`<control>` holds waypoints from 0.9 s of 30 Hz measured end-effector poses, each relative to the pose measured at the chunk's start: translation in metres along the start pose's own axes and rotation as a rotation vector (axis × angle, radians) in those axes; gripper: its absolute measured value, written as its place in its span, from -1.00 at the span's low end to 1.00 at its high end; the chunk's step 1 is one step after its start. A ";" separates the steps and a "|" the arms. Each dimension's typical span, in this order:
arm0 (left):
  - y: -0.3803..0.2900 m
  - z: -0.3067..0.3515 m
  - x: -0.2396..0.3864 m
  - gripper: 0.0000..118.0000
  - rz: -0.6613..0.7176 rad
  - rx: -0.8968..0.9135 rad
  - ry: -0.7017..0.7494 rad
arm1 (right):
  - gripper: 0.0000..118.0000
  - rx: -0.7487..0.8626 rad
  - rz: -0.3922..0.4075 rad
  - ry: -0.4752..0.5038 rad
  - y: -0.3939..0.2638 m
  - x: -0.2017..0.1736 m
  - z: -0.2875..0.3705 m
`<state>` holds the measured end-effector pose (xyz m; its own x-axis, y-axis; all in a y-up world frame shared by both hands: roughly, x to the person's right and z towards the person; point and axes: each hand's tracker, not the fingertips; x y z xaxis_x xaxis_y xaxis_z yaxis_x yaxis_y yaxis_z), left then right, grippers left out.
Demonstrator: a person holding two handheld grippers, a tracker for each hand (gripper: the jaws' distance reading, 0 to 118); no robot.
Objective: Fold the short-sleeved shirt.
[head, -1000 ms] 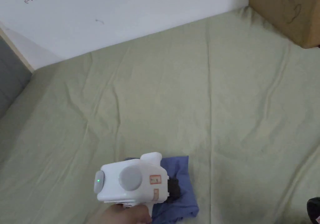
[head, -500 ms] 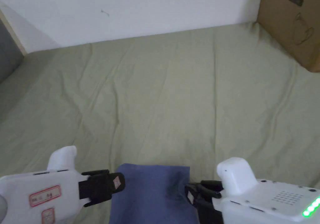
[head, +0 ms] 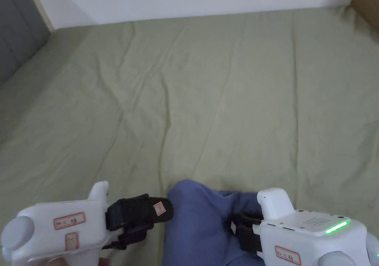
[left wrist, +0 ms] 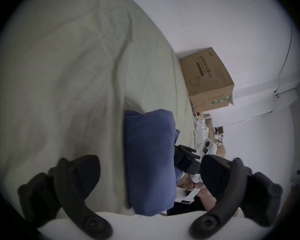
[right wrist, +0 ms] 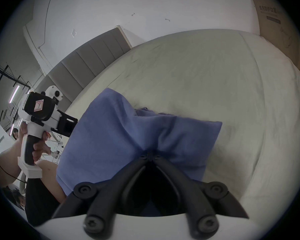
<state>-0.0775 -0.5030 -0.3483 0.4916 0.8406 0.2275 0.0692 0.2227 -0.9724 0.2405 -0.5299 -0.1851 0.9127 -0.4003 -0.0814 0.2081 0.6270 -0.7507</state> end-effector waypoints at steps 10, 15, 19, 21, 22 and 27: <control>-0.004 -0.056 0.013 -0.34 -0.203 -0.088 0.193 | -1.00 0.047 -0.069 0.039 -0.007 0.009 0.004; 0.005 -0.030 0.001 -0.57 -0.122 -0.117 0.131 | -1.00 0.079 -0.048 0.050 -0.002 0.003 0.033; 0.026 0.020 0.010 -0.57 -0.247 -0.125 0.303 | -1.00 0.149 -0.001 0.061 0.008 -0.005 0.058; 0.047 0.051 0.002 -0.57 -0.305 -0.127 0.480 | -1.00 0.168 -0.012 0.076 0.009 -0.004 0.063; 0.063 0.072 -0.007 -0.57 -0.327 -0.133 0.592 | -1.00 0.172 -0.017 0.079 0.009 -0.005 0.064; 0.120 0.133 -0.062 -0.58 -0.524 -0.169 1.187 | -1.00 0.154 0.049 0.039 0.011 -0.012 0.057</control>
<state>-0.2153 -0.4627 -0.4719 0.8282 -0.2905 0.4793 0.5493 0.2513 -0.7969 0.2516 -0.4798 -0.1554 0.9094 -0.3904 -0.1433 0.2176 0.7403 -0.6360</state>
